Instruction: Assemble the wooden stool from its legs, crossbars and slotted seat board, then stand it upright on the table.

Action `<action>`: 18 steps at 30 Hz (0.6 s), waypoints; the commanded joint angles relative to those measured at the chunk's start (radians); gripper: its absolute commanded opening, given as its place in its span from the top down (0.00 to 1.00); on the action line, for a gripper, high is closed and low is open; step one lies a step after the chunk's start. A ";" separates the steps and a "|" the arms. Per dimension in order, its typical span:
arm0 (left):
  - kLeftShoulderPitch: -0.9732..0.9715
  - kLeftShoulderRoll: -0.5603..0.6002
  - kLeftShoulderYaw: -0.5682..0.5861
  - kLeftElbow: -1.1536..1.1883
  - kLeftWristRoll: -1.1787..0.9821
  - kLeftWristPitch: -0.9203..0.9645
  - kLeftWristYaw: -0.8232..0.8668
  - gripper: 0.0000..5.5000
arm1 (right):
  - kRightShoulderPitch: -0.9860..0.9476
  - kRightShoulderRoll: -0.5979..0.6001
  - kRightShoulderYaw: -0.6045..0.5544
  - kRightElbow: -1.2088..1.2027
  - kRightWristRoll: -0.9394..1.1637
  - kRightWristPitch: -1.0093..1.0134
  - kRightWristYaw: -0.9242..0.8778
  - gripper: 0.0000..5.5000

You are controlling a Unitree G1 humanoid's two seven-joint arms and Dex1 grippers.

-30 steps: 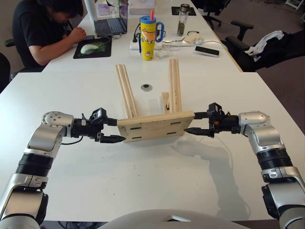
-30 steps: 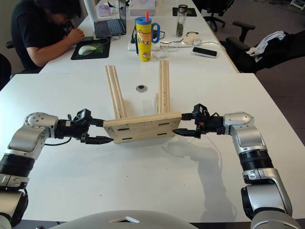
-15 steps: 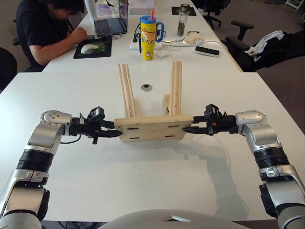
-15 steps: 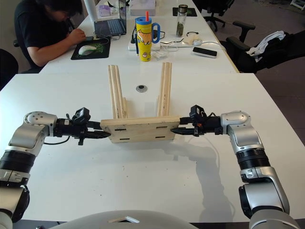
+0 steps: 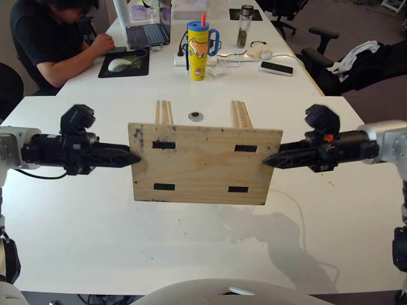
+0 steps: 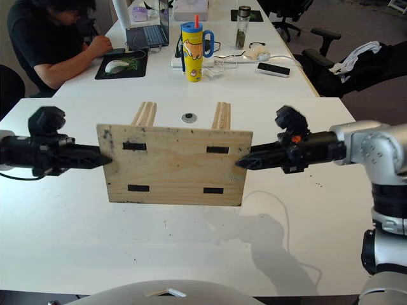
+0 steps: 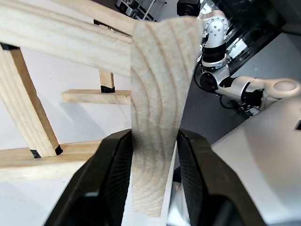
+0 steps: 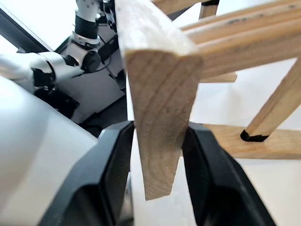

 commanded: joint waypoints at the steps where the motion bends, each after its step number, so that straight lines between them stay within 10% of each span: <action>1: -0.370 -0.035 -0.101 0.174 -0.118 0.206 -0.070 0.74 | -0.401 0.005 0.132 0.298 0.331 0.168 0.062 0.73; 14: -0.249 -0.052 -0.288 0.442 -0.044 0.175 -0.130 0.76 | -0.188 0.057 0.330 0.570 0.234 0.167 0.049 0.76; 18: -0.321 -0.057 -0.300 0.554 -0.007 0.147 -0.134 0.61 | -0.205 0.044 0.319 0.619 0.199 0.167 0.075 0.69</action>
